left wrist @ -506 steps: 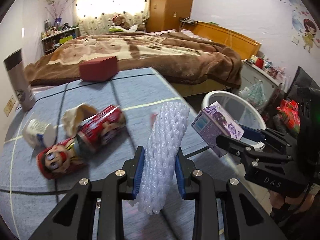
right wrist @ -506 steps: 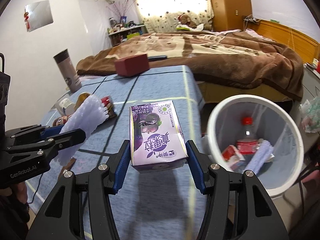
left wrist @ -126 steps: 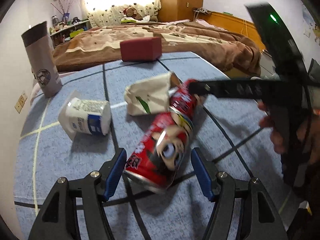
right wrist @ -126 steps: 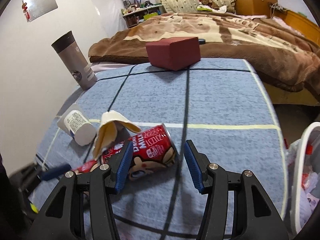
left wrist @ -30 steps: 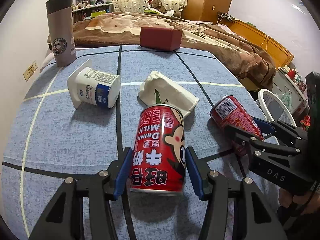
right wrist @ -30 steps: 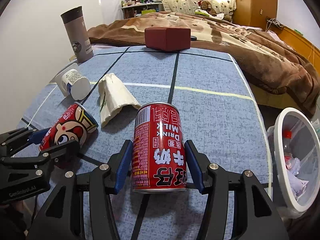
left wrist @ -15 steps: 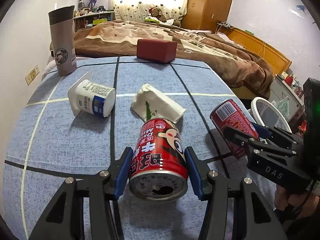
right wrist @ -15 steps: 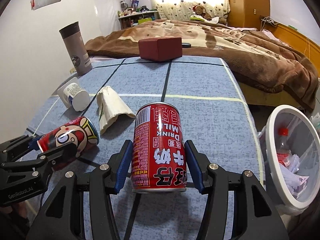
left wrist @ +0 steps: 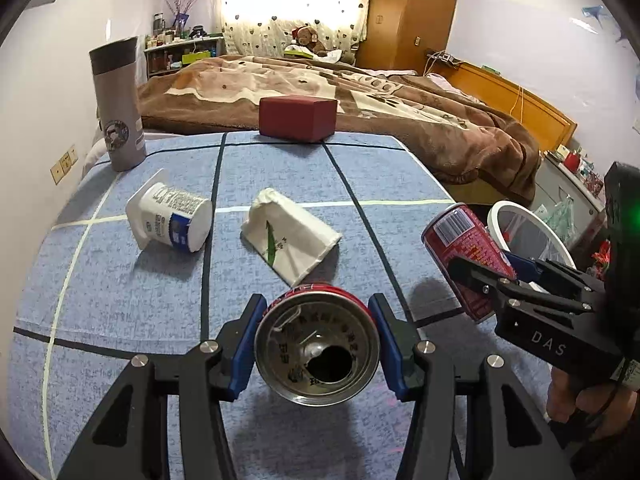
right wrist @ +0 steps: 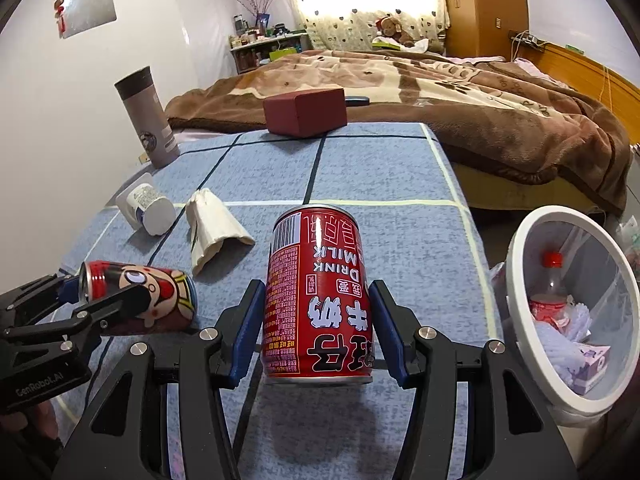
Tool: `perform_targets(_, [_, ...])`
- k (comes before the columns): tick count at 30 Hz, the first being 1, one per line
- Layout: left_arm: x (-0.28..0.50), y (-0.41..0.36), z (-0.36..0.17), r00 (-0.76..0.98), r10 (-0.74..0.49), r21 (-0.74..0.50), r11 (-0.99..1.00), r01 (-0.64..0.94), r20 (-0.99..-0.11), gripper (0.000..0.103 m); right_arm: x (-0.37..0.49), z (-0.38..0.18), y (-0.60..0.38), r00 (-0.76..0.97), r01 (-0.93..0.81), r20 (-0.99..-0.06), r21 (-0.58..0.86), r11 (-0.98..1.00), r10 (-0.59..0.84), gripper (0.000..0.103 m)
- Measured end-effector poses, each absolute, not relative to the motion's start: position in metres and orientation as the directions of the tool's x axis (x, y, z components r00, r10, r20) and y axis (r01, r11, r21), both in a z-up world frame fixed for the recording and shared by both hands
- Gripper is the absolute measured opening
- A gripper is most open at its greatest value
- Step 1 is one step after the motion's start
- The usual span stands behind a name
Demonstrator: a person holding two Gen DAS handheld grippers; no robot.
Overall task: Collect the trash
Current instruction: 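Lift both red cans and carry them over the white bin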
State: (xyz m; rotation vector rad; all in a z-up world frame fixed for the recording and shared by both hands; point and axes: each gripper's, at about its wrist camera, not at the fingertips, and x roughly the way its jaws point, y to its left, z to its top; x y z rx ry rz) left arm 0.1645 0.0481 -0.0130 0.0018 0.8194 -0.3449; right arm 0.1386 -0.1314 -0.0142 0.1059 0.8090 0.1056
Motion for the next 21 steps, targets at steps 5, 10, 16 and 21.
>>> perform_targets(5, [0.161, 0.038, -0.004, 0.643, -0.318, -0.135, 0.938, 0.319, -0.697, 0.054, 0.134, -0.007, -0.145, 0.702, -0.038, -0.699, 0.15, 0.988, 0.133, 0.054])
perform_targets(10, [0.157, 0.017, 0.007, 0.649, -0.343, -0.124, 0.925, 0.36, -0.679, 0.054, 0.126, 0.0, -0.16, 0.722, -0.015, -0.682, 0.15, 0.988, 0.115, 0.054])
perform_targets(16, [0.157, -0.013, 0.018, 0.644, -0.38, -0.115, 0.903, 0.414, -0.664, 0.054, 0.117, 0.006, -0.187, 0.743, 0.036, -0.664, 0.158, 0.987, 0.08, 0.054])
perform_targets(21, [0.157, -0.044, 0.024, 0.633, -0.414, -0.117, 0.882, 0.456, -0.654, 0.054, 0.108, 0.01, -0.215, 0.753, 0.086, -0.657, 0.16, 0.983, 0.041, 0.054])
